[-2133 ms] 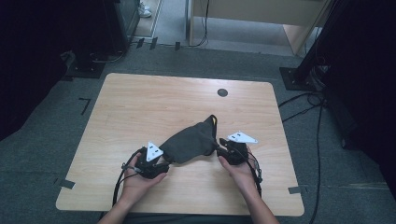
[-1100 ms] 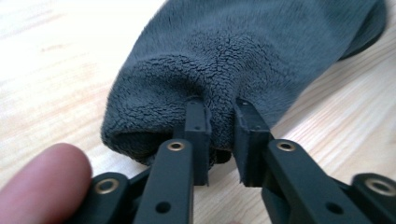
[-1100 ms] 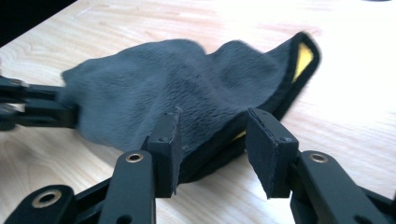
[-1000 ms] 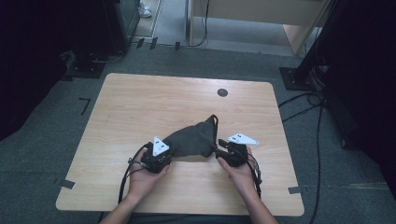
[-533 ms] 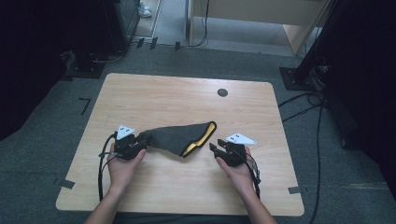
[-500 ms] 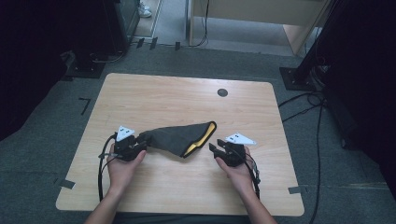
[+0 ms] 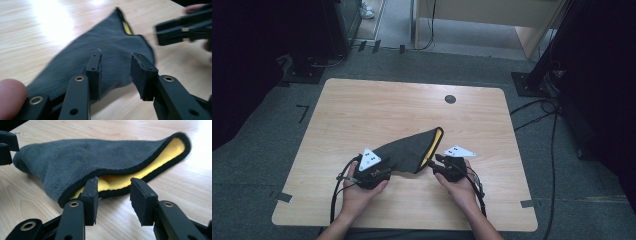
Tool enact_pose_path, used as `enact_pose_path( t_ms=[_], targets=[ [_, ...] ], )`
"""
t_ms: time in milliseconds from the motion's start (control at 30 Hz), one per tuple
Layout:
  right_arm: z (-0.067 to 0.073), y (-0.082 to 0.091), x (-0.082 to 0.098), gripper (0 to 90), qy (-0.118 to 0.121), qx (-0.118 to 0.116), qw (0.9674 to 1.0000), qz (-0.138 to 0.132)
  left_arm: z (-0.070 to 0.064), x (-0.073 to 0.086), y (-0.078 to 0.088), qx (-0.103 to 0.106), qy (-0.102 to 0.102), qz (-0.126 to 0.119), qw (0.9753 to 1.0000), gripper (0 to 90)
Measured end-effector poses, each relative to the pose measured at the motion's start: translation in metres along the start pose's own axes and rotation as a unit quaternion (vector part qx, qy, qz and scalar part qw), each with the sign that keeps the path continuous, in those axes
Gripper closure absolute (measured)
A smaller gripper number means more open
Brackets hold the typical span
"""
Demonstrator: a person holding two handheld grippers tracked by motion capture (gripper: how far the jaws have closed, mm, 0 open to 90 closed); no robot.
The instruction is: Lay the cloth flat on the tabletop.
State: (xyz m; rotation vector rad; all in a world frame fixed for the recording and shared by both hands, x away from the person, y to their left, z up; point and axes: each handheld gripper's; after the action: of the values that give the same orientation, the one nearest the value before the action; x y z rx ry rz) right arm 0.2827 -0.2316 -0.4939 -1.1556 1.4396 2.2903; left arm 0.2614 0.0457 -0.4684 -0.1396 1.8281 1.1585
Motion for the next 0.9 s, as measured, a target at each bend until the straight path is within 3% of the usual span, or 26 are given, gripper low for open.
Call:
enact_pose_path(
  t_ms=[33, 100, 167, 200, 233, 267, 300, 367, 433, 600, 667, 700, 800, 900],
  targets=[
    [0.000, -0.002, 0.000, 58.2, -0.001, -0.001, 1.0000, 0.003, -0.014, -0.001, -0.009, 0.006, -0.026, 0.011, 0.9996, 59.7],
    [0.002, -0.004, 0.001, 58.2, -0.005, -0.004, 1.0000, 0.007, -0.020, -0.002, -0.015, 0.000, -0.035, 0.016, 0.9992, 58.8],
    [0.005, -0.007, 0.002, 57.8, -0.004, -0.011, 0.9999, 0.013, -0.033, -0.003, -0.033, -0.021, -0.043, 0.025, 0.9985, 51.0],
    [0.007, -0.008, 0.002, 57.3, -0.002, -0.012, 0.9998, 0.013, -0.033, -0.003, -0.033, -0.021, -0.043, 0.025, 0.9985, 47.9],
    [0.008, -0.008, 0.003, 56.5, -0.001, -0.015, 0.9998, 0.014, -0.038, -0.003, -0.043, -0.043, -0.052, 0.031, 0.9972, 45.7],
    [0.008, -0.008, 0.003, 56.5, -0.001, -0.015, 0.9998, 0.014, -0.038, -0.003, -0.043, -0.043, -0.052, 0.031, 0.9972, 43.7],
    [0.010, -0.010, 0.004, 54.0, 0.000, -0.023, 0.9997, 0.013, -0.040, -0.002, -0.051, -0.056, -0.060, 0.041, 0.9958, 42.7],
    [0.012, -0.013, 0.005, 52.5, 0.000, -0.026, 0.9995, 0.015, -0.038, 0.000, -0.055, -0.063, -0.060, 0.046, 0.9951, 44.8],
    [0.015, -0.018, 0.005, 51.8, 0.004, -0.022, 0.9996, 0.019, -0.034, 0.000, -0.057, -0.065, -0.054, 0.051, 0.9951, 53.4],
    [0.017, -0.026, 0.005, 52.3, 0.004, -0.017, 0.9996, 0.024, -0.028, 0.001, -0.058, -0.060, -0.059, 0.058, 0.9948, 79.9],
    [0.018, -0.029, 0.004, 52.7, 0.005, -0.017, 0.9994, 0.029, -0.026, 0.000, -0.055, -0.050, -0.056, 0.055, 0.9957, 83.4],
    [0.019, -0.030, 0.004, 53.5, 0.007, -0.015, 0.9995, 0.028, -0.022, -0.002, -0.049, -0.030, -0.043, 0.045, 0.9976, 83.7],
    [0.020, -0.032, 0.004, 55.6, 0.007, -0.018, 0.9993, 0.031, -0.017, -0.004, -0.043, -0.017, -0.031, 0.033, 0.9988, 84.9],
    [0.024, -0.038, 0.004, 72.2, 0.017, -0.011, 0.9990, 0.039, -0.011, -0.007, -0.037, -0.004, -0.017, 0.023, 0.9996, 86.0]
  ],
)
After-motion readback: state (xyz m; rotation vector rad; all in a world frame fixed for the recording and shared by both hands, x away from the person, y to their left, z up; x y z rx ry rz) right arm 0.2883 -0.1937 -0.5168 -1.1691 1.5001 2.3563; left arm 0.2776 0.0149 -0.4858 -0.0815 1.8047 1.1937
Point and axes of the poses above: each handheld gripper's, and its own axes: y roughly backward along the jaws, x roughly out of its underside, z roughly to its left, and after that the axes turned 8 degrees about z, right-handed
